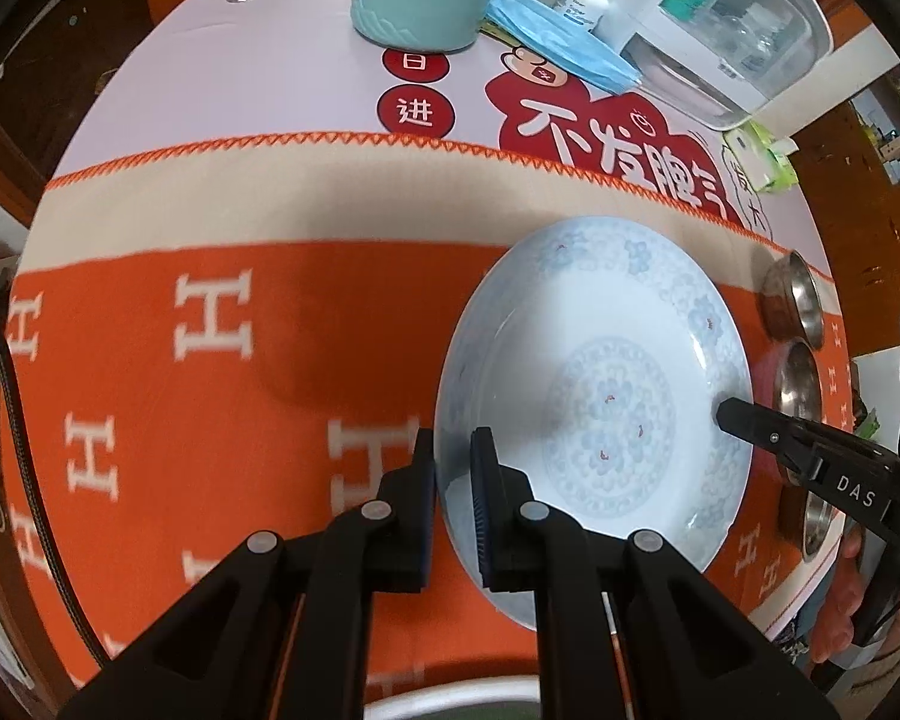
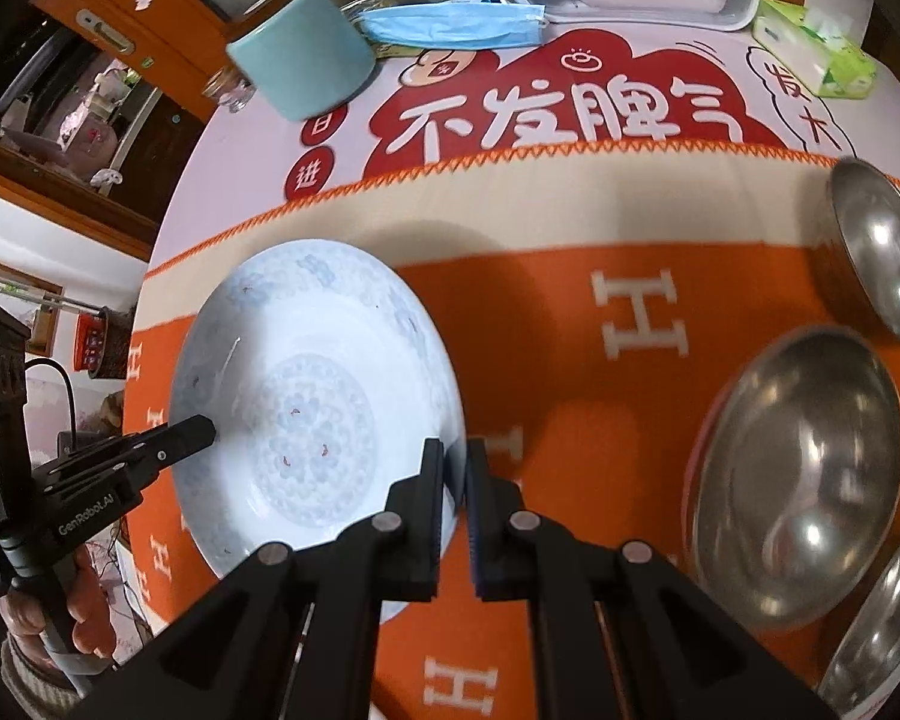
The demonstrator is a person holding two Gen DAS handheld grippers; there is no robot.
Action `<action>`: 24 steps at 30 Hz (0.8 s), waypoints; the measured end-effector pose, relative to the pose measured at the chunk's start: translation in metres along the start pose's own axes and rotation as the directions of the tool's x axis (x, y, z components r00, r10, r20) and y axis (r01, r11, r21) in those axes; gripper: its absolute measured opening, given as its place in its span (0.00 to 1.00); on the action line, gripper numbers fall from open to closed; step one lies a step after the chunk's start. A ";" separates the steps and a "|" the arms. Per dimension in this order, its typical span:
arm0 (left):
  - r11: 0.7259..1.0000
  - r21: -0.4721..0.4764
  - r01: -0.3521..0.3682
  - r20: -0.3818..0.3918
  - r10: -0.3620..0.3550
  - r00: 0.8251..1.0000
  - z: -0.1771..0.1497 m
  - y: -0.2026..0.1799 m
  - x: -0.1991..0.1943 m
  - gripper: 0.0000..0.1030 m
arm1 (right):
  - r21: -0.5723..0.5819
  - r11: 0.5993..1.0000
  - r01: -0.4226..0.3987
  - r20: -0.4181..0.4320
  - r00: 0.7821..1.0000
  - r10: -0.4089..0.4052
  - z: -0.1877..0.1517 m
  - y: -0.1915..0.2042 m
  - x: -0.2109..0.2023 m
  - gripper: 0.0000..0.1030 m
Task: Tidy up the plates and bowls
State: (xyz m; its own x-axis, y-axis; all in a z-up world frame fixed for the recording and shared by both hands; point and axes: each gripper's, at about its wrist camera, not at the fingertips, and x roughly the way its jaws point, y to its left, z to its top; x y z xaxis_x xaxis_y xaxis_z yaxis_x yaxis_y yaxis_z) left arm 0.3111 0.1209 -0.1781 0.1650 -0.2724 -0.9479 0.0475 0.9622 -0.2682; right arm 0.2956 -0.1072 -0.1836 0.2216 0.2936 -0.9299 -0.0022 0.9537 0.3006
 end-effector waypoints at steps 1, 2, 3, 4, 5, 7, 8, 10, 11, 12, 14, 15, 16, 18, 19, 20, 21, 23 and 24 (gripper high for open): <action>1.000 -0.004 -0.006 0.001 0.006 1.000 -0.009 0.000 -0.007 0.08 | -0.003 1.000 -0.003 -0.002 1.000 0.003 -0.005 0.001 -0.003 0.06; 1.000 -0.009 -0.007 0.003 0.007 1.000 -0.017 0.000 -0.013 0.08 | -0.012 1.000 -0.004 -0.001 1.000 0.004 -0.010 0.004 -0.007 0.06; 1.000 -0.014 -0.007 0.006 0.007 1.000 -0.024 0.001 -0.018 0.08 | -0.026 1.000 -0.003 0.000 1.000 0.003 -0.017 0.008 -0.013 0.06; 1.000 -0.018 -0.008 0.010 0.008 1.000 -0.030 0.002 -0.022 0.08 | -0.034 0.999 -0.004 0.002 1.000 0.004 -0.021 0.010 -0.016 0.06; 1.000 -0.029 -0.008 0.019 0.008 1.000 -0.041 0.003 -0.030 0.08 | -0.051 0.999 -0.007 0.005 1.000 0.008 -0.029 0.013 -0.022 0.06; 0.999 -0.044 -0.009 0.031 0.011 0.999 -0.059 0.005 -0.042 0.08 | -0.076 0.997 -0.014 0.005 1.000 0.015 -0.039 0.018 -0.030 0.06; 0.999 -0.050 -0.013 0.037 0.015 0.999 -0.070 0.006 -0.049 0.08 | -0.092 0.996 -0.021 0.003 1.000 0.021 -0.047 0.021 -0.035 0.06; 0.998 -0.056 -0.018 0.045 0.020 0.999 -0.088 0.008 -0.058 0.08 | -0.114 0.993 -0.029 -0.005 1.000 0.029 -0.059 0.026 -0.040 0.06; 0.998 -0.065 -0.021 0.049 0.024 0.998 -0.098 0.009 -0.062 0.08 | -0.121 0.992 -0.035 -0.011 0.999 0.034 -0.064 0.029 -0.042 0.06; 0.997 -0.077 -0.026 0.054 0.030 0.998 -0.112 0.011 -0.068 0.08 | -0.135 0.990 -0.042 -0.019 0.999 0.040 -0.072 0.032 -0.044 0.06; 0.995 -0.098 -0.033 0.058 0.039 0.998 -0.129 0.013 -0.073 0.08 | -0.157 0.986 -0.050 -0.029 0.999 0.046 -0.085 0.036 -0.046 0.06; 0.993 -0.112 -0.040 0.058 0.046 0.997 -0.143 0.014 -0.076 0.08 | -0.168 0.984 -0.055 -0.036 0.998 0.050 -0.092 0.039 -0.047 0.06; 0.992 -0.118 -0.043 0.057 0.050 0.997 -0.149 0.015 -0.077 0.08 | -0.180 0.982 -0.059 -0.043 0.998 0.052 -0.100 0.041 -0.047 0.06; 0.988 -0.145 -0.050 0.055 0.059 0.997 -0.173 0.020 -0.082 0.08 | -0.207 0.976 -0.068 -0.057 0.997 0.057 -0.115 0.046 -0.046 0.06; 0.986 -0.155 -0.053 0.055 0.062 0.997 -0.182 0.022 -0.084 0.08 | -0.215 0.974 -0.072 -0.063 0.996 0.060 -0.120 0.048 -0.045 0.06; 0.984 -0.170 -0.056 0.055 0.067 0.996 -0.194 0.025 -0.086 0.08 | -0.227 0.971 -0.077 -0.069 0.996 0.062 -0.127 0.050 -0.045 0.06; 0.982 -0.181 -0.060 0.054 0.071 0.996 -0.202 0.028 -0.086 0.08 | -0.240 0.967 -0.081 -0.075 0.995 0.065 -0.134 0.053 -0.044 0.06; 0.977 -0.201 -0.067 0.053 0.079 0.995 -0.218 0.030 -0.087 0.09 | -0.264 0.960 -0.090 -0.089 0.994 0.068 -0.148 0.058 -0.042 0.06; 0.974 -0.215 -0.072 0.053 0.086 0.995 -0.229 0.033 -0.088 0.09 | -0.273 0.957 -0.093 -0.095 0.993 0.070 -0.153 0.060 -0.041 0.06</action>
State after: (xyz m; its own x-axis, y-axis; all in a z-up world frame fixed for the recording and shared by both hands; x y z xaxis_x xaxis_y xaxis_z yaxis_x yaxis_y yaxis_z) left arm 0.0729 0.1764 -0.1428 0.2202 -0.1887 -0.9570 -0.1777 0.9569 -0.2296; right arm 0.1367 -0.0526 -0.1597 0.1273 0.3642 -0.9226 -0.2894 0.9033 0.3166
